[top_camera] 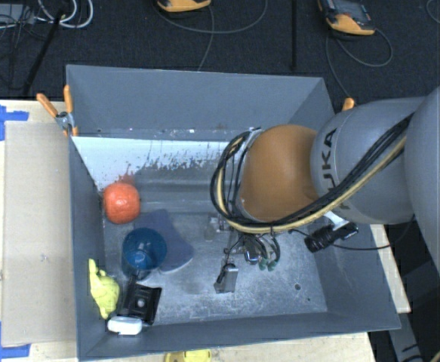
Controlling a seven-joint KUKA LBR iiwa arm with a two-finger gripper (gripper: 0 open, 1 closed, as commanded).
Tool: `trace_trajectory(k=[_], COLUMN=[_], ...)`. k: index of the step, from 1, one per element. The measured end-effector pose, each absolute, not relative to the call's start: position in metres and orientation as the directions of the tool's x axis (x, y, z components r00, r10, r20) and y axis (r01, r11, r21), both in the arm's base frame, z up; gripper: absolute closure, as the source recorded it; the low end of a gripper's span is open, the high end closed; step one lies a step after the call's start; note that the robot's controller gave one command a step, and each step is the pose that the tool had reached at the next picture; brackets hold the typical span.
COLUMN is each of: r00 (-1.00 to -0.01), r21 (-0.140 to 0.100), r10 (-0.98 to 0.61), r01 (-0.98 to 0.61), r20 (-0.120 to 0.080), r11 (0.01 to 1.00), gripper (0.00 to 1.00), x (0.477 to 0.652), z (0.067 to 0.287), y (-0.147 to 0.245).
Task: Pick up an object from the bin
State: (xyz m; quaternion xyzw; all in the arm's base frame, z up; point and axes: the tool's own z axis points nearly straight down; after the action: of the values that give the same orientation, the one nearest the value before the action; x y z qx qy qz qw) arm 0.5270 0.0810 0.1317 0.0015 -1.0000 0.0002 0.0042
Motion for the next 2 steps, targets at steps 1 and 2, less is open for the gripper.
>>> trace_trajectory(k=[1, 2], r00=[-1.000, -0.998], r21=[0.000, 0.000], r10=[-0.001, -0.063], r01=[-0.001, -0.063], r20=[0.001, -0.007], r11=[1.000, 0.998], gripper=[0.00, 0.00], x=[0.529, 0.555], z=[0.136, 0.105], y=[0.081, 0.104])
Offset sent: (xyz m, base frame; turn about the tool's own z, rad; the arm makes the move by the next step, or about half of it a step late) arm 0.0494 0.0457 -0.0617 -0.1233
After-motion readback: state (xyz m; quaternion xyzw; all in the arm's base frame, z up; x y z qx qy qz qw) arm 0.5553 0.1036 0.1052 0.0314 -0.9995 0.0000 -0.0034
